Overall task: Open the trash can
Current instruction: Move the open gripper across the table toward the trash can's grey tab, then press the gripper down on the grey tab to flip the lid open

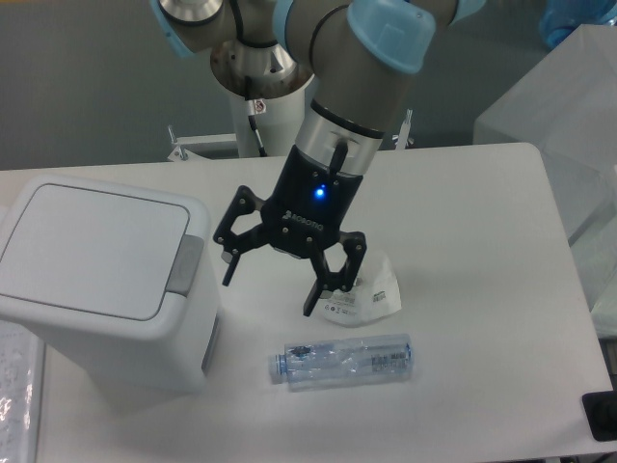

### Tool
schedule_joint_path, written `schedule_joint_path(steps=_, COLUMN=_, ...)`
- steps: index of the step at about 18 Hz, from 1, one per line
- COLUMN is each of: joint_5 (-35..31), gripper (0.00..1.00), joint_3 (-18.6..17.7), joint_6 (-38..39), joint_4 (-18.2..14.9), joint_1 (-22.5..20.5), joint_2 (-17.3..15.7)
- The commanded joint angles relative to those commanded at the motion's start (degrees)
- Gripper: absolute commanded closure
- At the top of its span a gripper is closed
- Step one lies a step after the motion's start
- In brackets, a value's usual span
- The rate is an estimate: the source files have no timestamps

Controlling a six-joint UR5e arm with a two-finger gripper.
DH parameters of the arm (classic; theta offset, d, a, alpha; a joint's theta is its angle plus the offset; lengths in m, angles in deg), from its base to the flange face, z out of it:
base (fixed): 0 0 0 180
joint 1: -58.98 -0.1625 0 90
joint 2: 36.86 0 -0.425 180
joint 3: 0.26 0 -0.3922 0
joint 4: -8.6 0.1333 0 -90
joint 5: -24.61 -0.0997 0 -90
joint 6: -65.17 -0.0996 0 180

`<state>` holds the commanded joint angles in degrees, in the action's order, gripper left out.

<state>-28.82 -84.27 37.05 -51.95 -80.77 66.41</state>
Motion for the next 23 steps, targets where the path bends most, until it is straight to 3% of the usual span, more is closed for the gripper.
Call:
schedule_joint_path(steps=5, joint_5=0.0, gripper=0.0, joint_3=-5.01, joint_6=0.0, joint_4=2.54, joint_1=0.52, joint_2=-2.19)
schedule_joint_path(steps=8, joint_5=0.0, gripper=0.0, joint_3=-6.07, joint_6=-0.09, joint_4=2.99, joint_1=0.97, joint_2=-2.29)
schedule_joint_path(steps=16, joint_5=-0.09, gripper=0.0, joint_3=-7.48, joint_6=-0.35, joint_4=3.34, joint_1=1.85, joint_2=-1.94)
schedule_joint_path(steps=23, joint_5=0.09, gripper=0.0, joint_3=-6.08, joint_6=0.09, joint_4=3.34, joint_1=1.76, joint_2=-1.93)
